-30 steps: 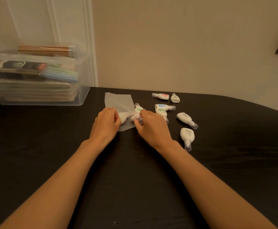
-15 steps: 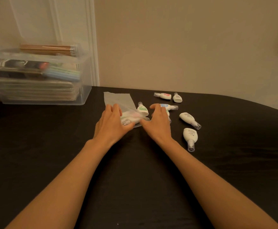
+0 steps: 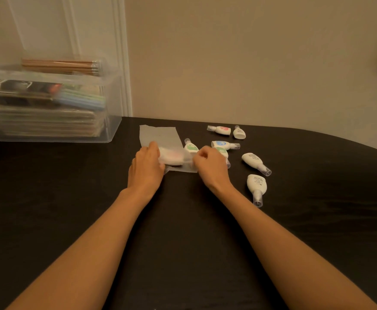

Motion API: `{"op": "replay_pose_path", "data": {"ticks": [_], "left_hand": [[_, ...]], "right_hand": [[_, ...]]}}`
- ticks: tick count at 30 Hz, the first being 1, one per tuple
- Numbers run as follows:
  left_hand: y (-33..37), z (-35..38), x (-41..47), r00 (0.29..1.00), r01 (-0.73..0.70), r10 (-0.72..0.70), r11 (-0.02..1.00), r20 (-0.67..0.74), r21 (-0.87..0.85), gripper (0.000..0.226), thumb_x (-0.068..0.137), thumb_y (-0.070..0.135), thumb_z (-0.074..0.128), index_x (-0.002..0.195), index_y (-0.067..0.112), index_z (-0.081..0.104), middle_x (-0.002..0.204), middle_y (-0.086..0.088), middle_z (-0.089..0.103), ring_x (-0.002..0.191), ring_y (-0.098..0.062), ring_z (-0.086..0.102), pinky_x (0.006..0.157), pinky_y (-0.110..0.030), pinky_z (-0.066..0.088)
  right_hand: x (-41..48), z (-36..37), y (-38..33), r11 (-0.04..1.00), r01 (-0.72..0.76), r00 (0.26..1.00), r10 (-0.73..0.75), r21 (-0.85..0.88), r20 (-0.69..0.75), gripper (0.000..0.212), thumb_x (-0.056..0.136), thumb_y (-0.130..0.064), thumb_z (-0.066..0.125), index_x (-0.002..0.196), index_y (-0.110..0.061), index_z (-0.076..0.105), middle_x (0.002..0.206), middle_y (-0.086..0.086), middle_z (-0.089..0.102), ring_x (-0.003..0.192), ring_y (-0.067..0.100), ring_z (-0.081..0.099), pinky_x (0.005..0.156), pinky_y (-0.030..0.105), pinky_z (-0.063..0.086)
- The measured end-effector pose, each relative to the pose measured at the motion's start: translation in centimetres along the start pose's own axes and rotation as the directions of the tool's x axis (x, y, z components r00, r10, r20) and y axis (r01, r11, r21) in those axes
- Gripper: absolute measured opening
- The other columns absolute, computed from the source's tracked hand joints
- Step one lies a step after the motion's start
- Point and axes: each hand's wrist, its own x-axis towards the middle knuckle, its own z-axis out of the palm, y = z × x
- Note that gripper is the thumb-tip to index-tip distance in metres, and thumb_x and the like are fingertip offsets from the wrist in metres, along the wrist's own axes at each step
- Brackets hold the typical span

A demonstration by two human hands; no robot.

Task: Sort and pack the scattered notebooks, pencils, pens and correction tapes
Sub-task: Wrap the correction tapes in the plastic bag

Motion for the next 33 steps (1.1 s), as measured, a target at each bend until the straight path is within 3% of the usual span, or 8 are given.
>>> {"op": "replay_pose_path", "data": {"ticks": [2,5,11,18,21,23,29,33], "left_hand": [[-0.1,0.2,0.1,0.997,-0.067,0.066,0.997,0.027,0.025,0.027,0.087,0.022,0.062,0.109,0.018,0.048,0.112,-0.007,0.052,0.090,-0.019,0.052,0.069,-0.027,0.039],[-0.1,0.5,0.3,0.991,-0.128,0.125,0.989,0.044,0.074,0.033,0.085,0.034,0.063,0.112,0.021,0.049,0.112,-0.007,0.053,0.094,-0.023,0.055,0.069,-0.029,0.039],[0.4,0.7,0.7,0.995,-0.100,0.102,0.986,-0.011,0.135,0.019,0.089,0.024,0.058,0.103,0.017,0.048,0.096,-0.007,0.056,0.083,-0.025,0.054,0.065,-0.033,0.041],[-0.1,0.9,1.7,0.999,-0.023,0.023,1.000,-0.026,0.004,0.018,0.090,0.007,0.052,0.105,0.016,0.051,0.093,-0.008,0.056,0.078,-0.021,0.049,0.064,-0.033,0.041],[-0.3,1.0,1.9,1.000,-0.013,0.012,0.998,-0.026,-0.062,0.022,0.089,0.011,0.055,0.111,0.016,0.054,0.110,-0.008,0.054,0.089,-0.021,0.053,0.070,-0.029,0.041],[-0.3,1.0,1.9,1.000,-0.005,0.004,0.994,-0.011,-0.106,0.028,0.088,0.009,0.056,0.114,0.017,0.053,0.118,-0.007,0.048,0.096,-0.022,0.053,0.072,-0.028,0.040],[-0.9,0.0,1.5,0.999,0.049,-0.052,0.968,-0.006,-0.244,0.032,0.086,0.006,0.060,0.116,0.015,0.053,0.119,-0.005,0.043,0.094,-0.014,0.048,0.077,-0.023,0.038],[-1.0,-0.6,0.9,0.997,0.049,-0.065,0.960,-0.047,-0.275,0.026,0.085,0.004,0.059,0.110,0.013,0.055,0.109,-0.002,0.045,0.089,-0.011,0.048,0.074,-0.022,0.039]], "right_hand": [[0.6,-0.1,0.1,0.998,-0.018,0.995,0.024,0.068,-0.095,0.022,0.088,-0.008,0.043,0.097,-0.014,0.062,0.108,0.008,0.058,0.090,0.015,0.054,0.070,0.023,0.042],[1.8,0.2,0.3,1.000,0.021,0.999,-0.022,-0.023,-0.034,0.051,0.087,0.009,0.038,0.129,-0.014,0.055,0.133,0.011,0.047,0.120,0.022,0.047,0.098,0.028,0.039],[3.3,1.0,1.0,0.940,0.163,0.973,-0.102,-0.300,0.207,0.059,0.088,0.007,0.039,0.137,-0.024,0.046,0.153,0.009,0.024,0.138,0.029,0.022,0.111,0.038,0.021],[4.0,0.5,1.4,0.856,0.295,0.935,-0.166,-0.425,0.314,0.050,0.086,-0.006,0.047,0.133,-0.022,0.043,0.153,0.005,0.026,0.130,0.031,0.032,0.102,0.037,0.029],[3.9,-0.4,1.1,0.854,0.306,0.921,-0.153,-0.420,0.359,0.033,0.084,-0.018,0.051,0.117,-0.020,0.046,0.128,0.006,0.047,0.110,0.026,0.045,0.083,0.031,0.034],[3.5,-0.8,1.1,0.849,0.316,0.917,-0.157,-0.425,0.368,0.030,0.084,-0.020,0.053,0.113,-0.019,0.044,0.115,0.004,0.046,0.096,0.022,0.049,0.075,0.033,0.038],[1.6,-1.5,1.4,0.770,0.348,0.935,-0.244,-0.534,0.258,0.030,0.096,-0.022,0.046,0.125,-0.015,0.045,0.122,0.007,0.049,0.099,0.024,0.055,0.074,0.035,0.045],[-0.3,-1.7,0.1,0.783,0.462,0.859,-0.512,-0.417,-0.009,0.035,0.094,-0.033,0.052,0.122,-0.012,0.052,0.097,0.010,0.063,0.081,0.027,0.061,0.060,0.033,0.041]]}}
